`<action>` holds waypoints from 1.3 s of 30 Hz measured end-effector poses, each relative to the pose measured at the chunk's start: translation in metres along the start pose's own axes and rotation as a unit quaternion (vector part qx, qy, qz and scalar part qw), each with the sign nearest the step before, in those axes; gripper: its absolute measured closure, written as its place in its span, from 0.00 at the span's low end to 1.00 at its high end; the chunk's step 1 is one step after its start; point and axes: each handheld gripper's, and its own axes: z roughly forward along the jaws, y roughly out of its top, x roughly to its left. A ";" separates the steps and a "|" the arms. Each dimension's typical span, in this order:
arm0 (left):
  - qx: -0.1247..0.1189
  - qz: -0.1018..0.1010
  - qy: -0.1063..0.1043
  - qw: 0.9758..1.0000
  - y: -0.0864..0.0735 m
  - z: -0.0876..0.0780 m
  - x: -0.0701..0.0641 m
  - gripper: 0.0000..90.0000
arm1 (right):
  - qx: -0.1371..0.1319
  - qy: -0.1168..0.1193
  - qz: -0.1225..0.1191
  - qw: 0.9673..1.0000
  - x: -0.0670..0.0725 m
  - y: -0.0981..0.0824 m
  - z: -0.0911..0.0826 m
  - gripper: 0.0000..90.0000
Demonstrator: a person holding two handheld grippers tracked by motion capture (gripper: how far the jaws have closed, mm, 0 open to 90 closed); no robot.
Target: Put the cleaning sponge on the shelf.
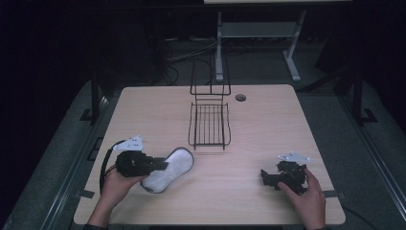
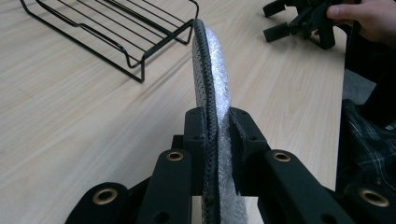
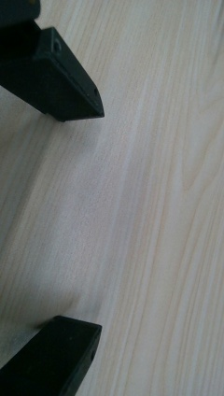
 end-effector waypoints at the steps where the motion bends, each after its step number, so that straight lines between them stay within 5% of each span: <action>1: -0.002 -0.003 0.001 1.000 0.001 0.000 0.001 0.86 | 0.000 0.000 0.000 1.000 0.000 0.000 0.000 0.00; 39: -0.043 -0.004 0.028 0.999 0.047 0.013 0.039 0.86 | 0.000 0.001 0.000 1.000 0.000 0.000 0.000 0.00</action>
